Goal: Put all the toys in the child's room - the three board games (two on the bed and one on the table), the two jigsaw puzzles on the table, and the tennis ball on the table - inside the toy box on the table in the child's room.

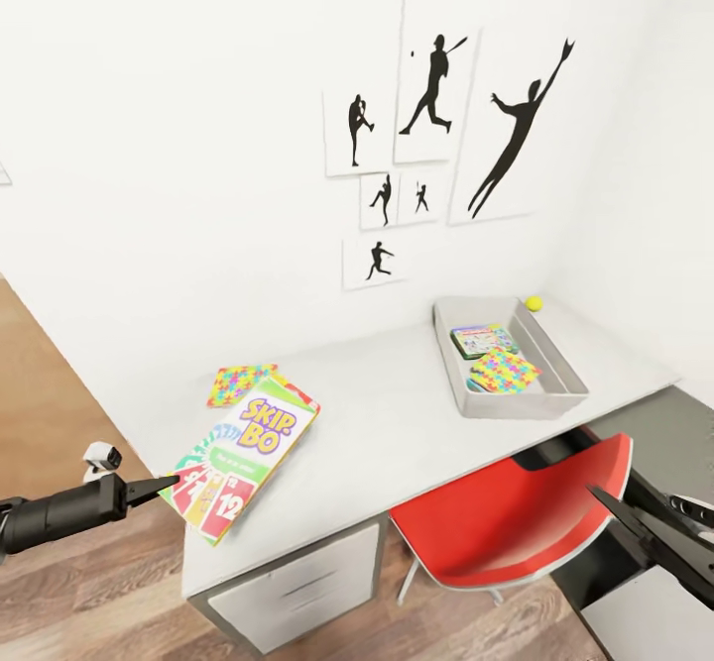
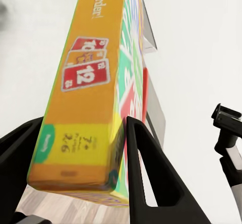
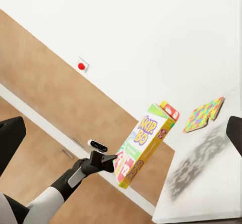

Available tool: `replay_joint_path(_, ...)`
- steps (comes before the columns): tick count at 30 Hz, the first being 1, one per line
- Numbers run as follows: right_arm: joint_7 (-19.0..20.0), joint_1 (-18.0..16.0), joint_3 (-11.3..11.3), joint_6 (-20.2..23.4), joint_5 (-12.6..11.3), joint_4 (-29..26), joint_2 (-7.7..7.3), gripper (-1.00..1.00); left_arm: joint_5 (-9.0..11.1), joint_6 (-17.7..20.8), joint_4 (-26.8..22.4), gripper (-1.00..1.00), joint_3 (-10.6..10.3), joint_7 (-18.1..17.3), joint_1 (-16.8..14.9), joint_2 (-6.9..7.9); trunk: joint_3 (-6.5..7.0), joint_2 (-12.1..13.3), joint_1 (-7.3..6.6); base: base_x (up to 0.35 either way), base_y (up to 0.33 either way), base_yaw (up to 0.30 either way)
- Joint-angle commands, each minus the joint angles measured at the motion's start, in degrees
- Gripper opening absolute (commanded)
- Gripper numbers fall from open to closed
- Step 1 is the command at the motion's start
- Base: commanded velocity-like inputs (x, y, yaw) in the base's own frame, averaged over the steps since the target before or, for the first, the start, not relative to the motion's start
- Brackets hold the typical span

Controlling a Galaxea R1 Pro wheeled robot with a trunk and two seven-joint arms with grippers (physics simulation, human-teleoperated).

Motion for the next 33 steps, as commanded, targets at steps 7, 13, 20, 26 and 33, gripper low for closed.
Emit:
replay_joint_path(7,-0.06,0.00,-0.05,0.51,-0.30,-0.04,-0.02,1.00,-0.03,0.60,0.00,-1.00,-0.01,-0.25,0.00,0.58,0.55,-0.10,0.04,0.000,0.000,-0.152)
replay_joint_path(13,-0.03,0.01,-0.07,0.51,-0.30,-0.06,-0.02,1.00,-0.03,0.60,0.00,-1.00,-0.01,-0.25,0.00,0.70,1.11,-0.10,0.04,0.000,0.000,-0.152)
replay_joint_path(20,-0.01,0.00,-0.08,0.51,-0.30,-0.10,-0.02,1.00,-0.02,0.60,0.00,-1.00,-0.01,-0.25,0.00,0.73,1.76,-0.10,0.04,0.000,0.000,-0.146)
replay_joint_path(26,0.02,0.01,-0.08,0.51,-0.27,-0.09,-0.02,1.00,-0.02,0.60,0.00,-1.00,-0.01,-0.25,0.00,0.69,2.32,-0.10,0.04,0.000,0.000,-0.135)
replay_joint_path(33,0.03,0.01,-0.08,0.51,-0.25,-0.07,-0.02,1.00,-0.02,0.60,0.00,-1.00,-0.01,-0.25,0.00,0.67,2.96,-0.10,0.04,0.000,0.000,-0.133)
